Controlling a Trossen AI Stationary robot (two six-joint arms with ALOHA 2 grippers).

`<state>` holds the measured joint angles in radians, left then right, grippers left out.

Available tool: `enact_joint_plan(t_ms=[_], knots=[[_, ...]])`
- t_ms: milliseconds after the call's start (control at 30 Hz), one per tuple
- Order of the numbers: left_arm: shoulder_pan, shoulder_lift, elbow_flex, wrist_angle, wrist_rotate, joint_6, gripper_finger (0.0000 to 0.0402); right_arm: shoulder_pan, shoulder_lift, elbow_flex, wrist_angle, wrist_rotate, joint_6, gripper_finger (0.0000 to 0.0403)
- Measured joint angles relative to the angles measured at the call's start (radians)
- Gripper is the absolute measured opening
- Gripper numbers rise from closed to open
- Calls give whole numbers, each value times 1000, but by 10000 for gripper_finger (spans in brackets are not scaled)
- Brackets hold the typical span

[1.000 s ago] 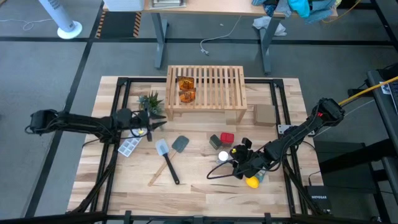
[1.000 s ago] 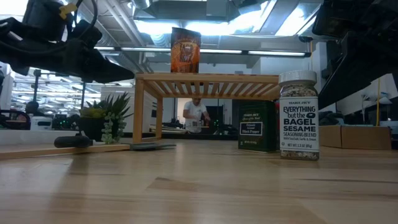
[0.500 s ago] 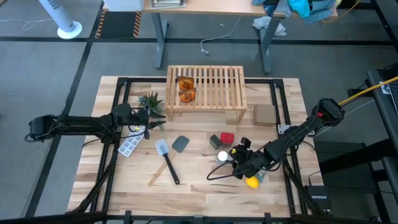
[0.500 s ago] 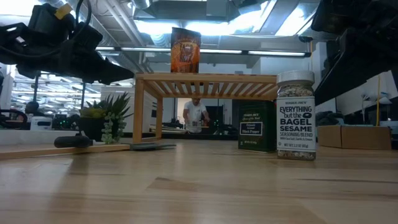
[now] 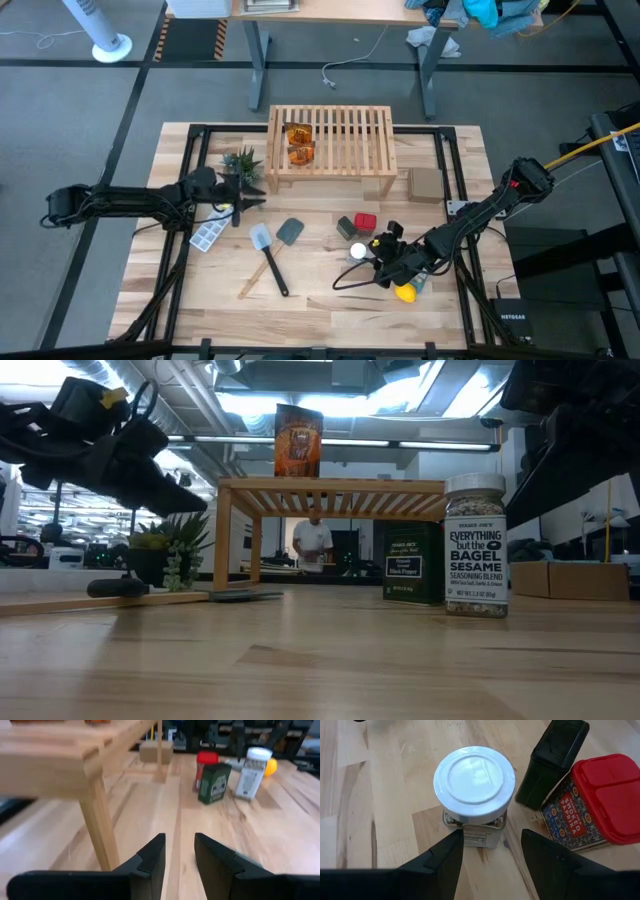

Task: Shelf spices
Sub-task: Put the white seasoning bottle on the shelf

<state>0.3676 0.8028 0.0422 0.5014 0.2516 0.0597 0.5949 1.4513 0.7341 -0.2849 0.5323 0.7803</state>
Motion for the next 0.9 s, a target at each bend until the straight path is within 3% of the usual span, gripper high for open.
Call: enact_joint_plan(t_ms=[267,533,900], knots=[[-33,-32,0,-187,-6,0,98,0,0,0,55,22,-2,207],[-136,-278,1,-550,-7,-1,98,0,0,0,52,-13,-2,207],[-217,-520,3,-557,-16,0,98,0,0,0,53,-17,-1,207]])
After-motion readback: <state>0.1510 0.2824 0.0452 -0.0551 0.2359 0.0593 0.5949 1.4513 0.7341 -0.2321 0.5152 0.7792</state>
